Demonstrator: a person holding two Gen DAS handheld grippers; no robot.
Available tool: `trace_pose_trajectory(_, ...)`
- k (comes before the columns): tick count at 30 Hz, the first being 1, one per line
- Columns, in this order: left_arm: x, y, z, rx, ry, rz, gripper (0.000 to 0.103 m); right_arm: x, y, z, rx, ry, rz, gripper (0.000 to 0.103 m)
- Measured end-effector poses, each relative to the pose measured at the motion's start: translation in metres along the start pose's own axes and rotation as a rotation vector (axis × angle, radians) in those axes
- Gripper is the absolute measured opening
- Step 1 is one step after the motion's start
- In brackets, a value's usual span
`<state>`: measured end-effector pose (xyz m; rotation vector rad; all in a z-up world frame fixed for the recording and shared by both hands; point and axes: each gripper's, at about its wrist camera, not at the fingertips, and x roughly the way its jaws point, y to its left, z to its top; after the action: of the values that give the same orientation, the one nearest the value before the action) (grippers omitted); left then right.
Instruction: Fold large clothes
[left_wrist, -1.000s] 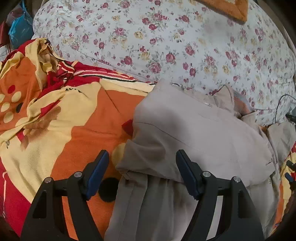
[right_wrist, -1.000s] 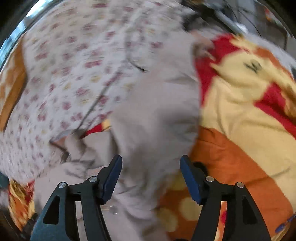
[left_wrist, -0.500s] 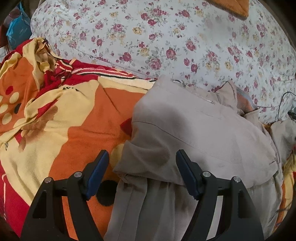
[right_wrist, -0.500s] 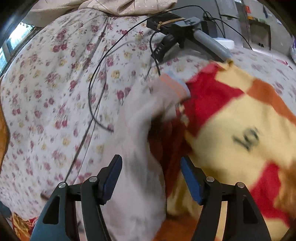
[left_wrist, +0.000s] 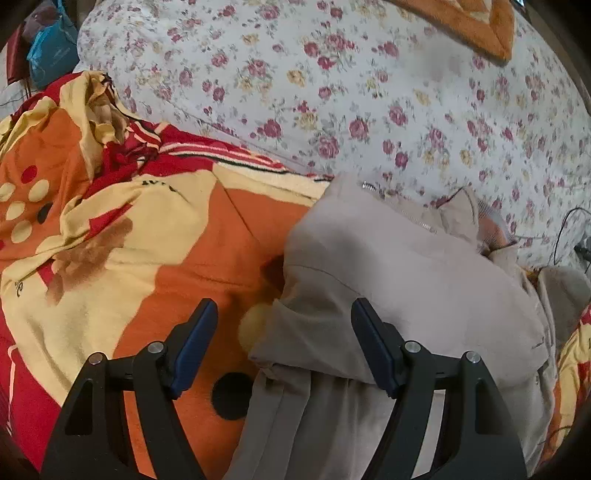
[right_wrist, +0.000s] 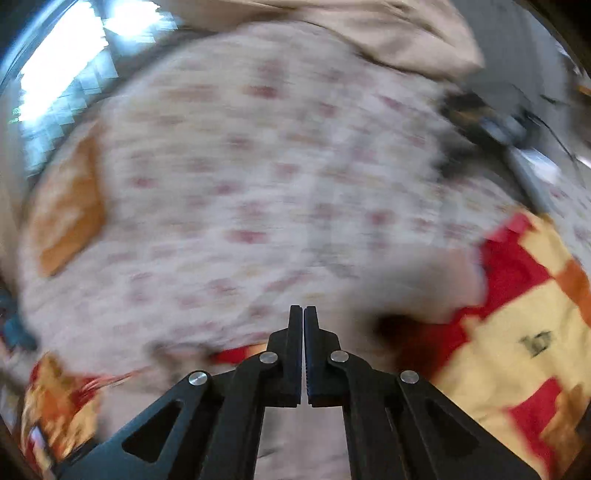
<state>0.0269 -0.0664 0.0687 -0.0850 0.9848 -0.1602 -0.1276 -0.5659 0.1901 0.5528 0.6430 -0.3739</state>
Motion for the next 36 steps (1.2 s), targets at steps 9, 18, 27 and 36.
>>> trace_pose_trajectory(9,-0.007,0.019,0.003,-0.054,-0.008,-0.001,0.074,-0.001,0.143,-0.078,-0.337,0.060,0.150,0.020)
trace_pose_trajectory(18,0.004,0.013,0.001,-0.071,0.017,-0.007,0.074,0.057,-0.060,-0.049,0.157,0.099,-0.247,0.073)
trace_pose_trajectory(27,0.020,-0.003,-0.004,0.023,0.023,0.045,0.074,0.096,-0.111,-0.013,0.304,0.022,-0.183,0.040)
trace_pose_trajectory(36,0.006,0.003,0.002,-0.020,-0.006,-0.001,0.074,0.035,0.037,-0.035,-0.076,0.038,0.057,0.001)
